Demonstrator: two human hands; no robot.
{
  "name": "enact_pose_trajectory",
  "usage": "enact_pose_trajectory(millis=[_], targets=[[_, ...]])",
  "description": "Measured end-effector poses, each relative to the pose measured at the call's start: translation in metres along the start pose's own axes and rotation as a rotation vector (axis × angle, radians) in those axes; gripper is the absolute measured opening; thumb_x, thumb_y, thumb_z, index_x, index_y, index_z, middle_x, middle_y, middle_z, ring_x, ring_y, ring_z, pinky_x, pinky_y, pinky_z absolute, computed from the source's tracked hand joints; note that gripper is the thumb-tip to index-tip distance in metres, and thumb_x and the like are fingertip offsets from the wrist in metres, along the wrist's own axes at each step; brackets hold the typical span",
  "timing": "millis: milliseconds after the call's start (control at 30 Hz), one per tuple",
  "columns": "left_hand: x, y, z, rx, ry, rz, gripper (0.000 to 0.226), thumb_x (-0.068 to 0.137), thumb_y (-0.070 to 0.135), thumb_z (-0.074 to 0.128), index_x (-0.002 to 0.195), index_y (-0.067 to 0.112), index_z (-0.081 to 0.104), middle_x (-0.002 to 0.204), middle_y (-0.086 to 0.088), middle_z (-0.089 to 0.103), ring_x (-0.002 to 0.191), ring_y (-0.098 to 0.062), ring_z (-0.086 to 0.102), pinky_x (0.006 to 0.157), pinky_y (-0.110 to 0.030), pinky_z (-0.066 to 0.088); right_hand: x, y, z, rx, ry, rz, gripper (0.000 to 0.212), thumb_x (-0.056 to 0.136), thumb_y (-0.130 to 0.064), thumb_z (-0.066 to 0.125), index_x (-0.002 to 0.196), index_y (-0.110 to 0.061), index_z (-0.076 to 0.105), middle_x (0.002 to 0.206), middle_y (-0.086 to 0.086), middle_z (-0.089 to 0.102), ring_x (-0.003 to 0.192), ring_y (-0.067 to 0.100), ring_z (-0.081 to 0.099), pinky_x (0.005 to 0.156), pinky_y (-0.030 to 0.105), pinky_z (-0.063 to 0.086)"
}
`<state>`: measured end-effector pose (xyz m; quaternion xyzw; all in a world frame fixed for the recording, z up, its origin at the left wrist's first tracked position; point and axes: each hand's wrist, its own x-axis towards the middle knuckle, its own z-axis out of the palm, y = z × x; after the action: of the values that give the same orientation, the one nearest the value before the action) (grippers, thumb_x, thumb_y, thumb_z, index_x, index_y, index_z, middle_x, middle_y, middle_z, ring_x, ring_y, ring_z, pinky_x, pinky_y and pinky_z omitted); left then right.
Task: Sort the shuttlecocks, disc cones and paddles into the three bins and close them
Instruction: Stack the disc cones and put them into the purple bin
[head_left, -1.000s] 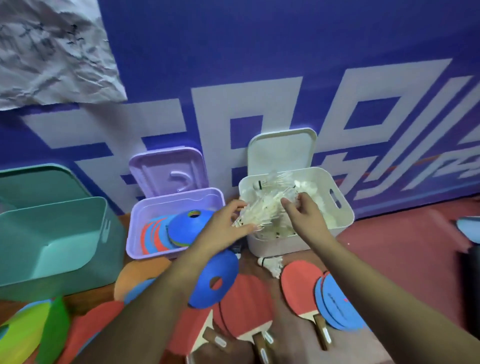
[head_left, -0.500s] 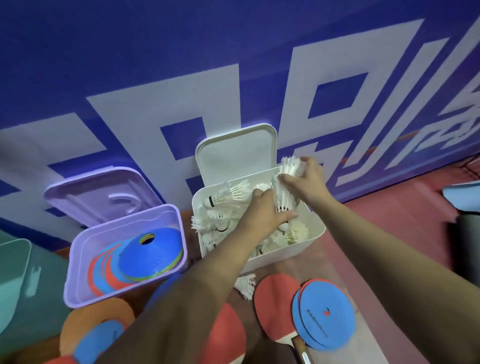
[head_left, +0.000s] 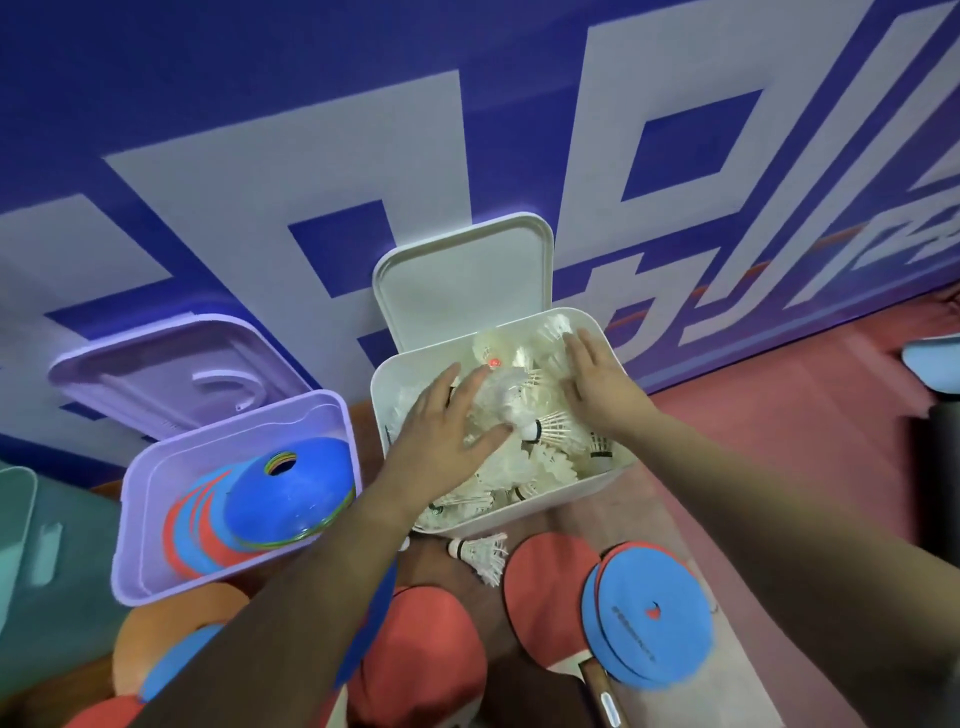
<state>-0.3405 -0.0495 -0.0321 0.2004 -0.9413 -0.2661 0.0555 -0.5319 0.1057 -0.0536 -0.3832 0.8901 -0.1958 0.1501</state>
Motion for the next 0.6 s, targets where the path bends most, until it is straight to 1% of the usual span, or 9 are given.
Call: enact_pose_trajectory(millis=[33,100,200,267,367,433,467,533,600], targets=[[0.003,0.003,0.002,0.013,-0.019,-0.023,0.073,0.081,0.073,0.041,0.144,0.047,0.016,0.151,-0.002,0.026,0.139,-0.023,0.029,0.112,-0.044,0.031,0.001,-0.001,0.001,-0.023,0.002,-0.009,0.058,0.099,-0.022,0.041,0.150,-0.009,0.017,0.158,0.015,0.012,0.144,0.032,0.019,0.115,0.038,0.024],[0.007,0.000,0.005,0.034,-0.067,-0.130,0.075,0.083,0.073,0.042,0.145,0.040,0.018,0.142,-0.004,0.035,0.130,-0.028,0.039,0.107,-0.044,0.037,0.001,-0.005,0.002,-0.019,0.025,-0.010,0.055,0.099,-0.023,0.041,0.148,-0.007,0.024,0.155,0.017,0.018,0.144,0.034,0.017,0.117,0.039,0.020],[0.011,-0.005,-0.001,0.119,-0.064,-0.257,0.083,0.081,0.077,0.040,0.146,0.032,0.017,0.133,-0.011,0.040,0.124,-0.033,0.042,0.103,-0.046,0.039,-0.010,-0.011,-0.001,0.030,0.122,0.014,0.057,0.100,-0.034,0.040,0.151,-0.014,0.022,0.160,0.014,0.013,0.147,0.031,0.011,0.120,0.043,0.018],[0.010,-0.005,-0.010,0.125,-0.008,-0.278,0.091,0.078,0.080,0.039,0.149,0.028,0.014,0.137,-0.013,0.035,0.128,-0.033,0.037,0.106,-0.046,0.037,-0.021,-0.018,-0.004,0.029,0.183,-0.030,0.057,0.100,-0.041,0.040,0.149,-0.016,0.027,0.160,0.009,0.014,0.148,0.026,0.014,0.119,0.042,0.021],[0.002,-0.003,-0.029,-0.074,0.006,-0.260,0.095,0.080,0.075,0.046,0.152,0.026,0.007,0.155,-0.006,0.019,0.142,-0.025,0.023,0.112,-0.042,0.029,-0.040,-0.041,-0.013,0.110,0.217,-0.046,0.054,0.097,-0.049,0.042,0.142,-0.020,0.037,0.158,0.003,0.020,0.145,0.021,0.023,0.115,0.041,0.030],[-0.012,-0.006,-0.040,-0.129,0.017,-0.229,0.089,0.084,0.069,0.048,0.152,0.024,0.011,0.158,-0.002,0.016,0.145,-0.020,0.020,0.115,-0.041,0.026,-0.056,-0.059,-0.018,0.135,0.234,-0.031,0.050,0.096,-0.046,0.046,0.138,-0.019,0.044,0.155,0.005,0.026,0.142,0.022,0.030,0.113,0.042,0.032],[-0.021,-0.009,-0.045,-0.137,0.055,-0.206,0.082,0.087,0.063,0.050,0.150,0.021,0.019,0.156,-0.002,0.020,0.143,-0.020,0.023,0.115,-0.039,0.026,-0.065,-0.068,-0.019,0.146,0.237,-0.020,0.048,0.096,-0.044,0.048,0.137,-0.018,0.046,0.154,0.005,0.029,0.141,0.022,0.031,0.113,0.039,0.031],[-0.046,-0.016,-0.049,-0.172,0.178,-0.159,0.061,0.091,0.045,0.057,0.140,0.014,0.038,0.143,-0.005,0.036,0.133,-0.021,0.037,0.110,-0.031,0.030,-0.086,-0.083,-0.020,0.174,0.240,-0.017,0.046,0.096,-0.041,0.050,0.135,-0.016,0.048,0.149,0.005,0.034,0.138,0.019,0.033,0.109,0.029,0.029],[-0.076,-0.023,-0.048,-0.207,0.255,-0.161,0.041,0.091,0.033,0.061,0.125,0.013,0.051,0.124,-0.004,0.044,0.115,-0.019,0.049,0.102,-0.026,0.035,-0.112,-0.096,-0.015,0.189,0.252,-0.039,0.043,0.096,-0.038,0.051,0.131,-0.013,0.051,0.140,0.005,0.040,0.132,0.017,0.038,0.106,0.024,0.029]])
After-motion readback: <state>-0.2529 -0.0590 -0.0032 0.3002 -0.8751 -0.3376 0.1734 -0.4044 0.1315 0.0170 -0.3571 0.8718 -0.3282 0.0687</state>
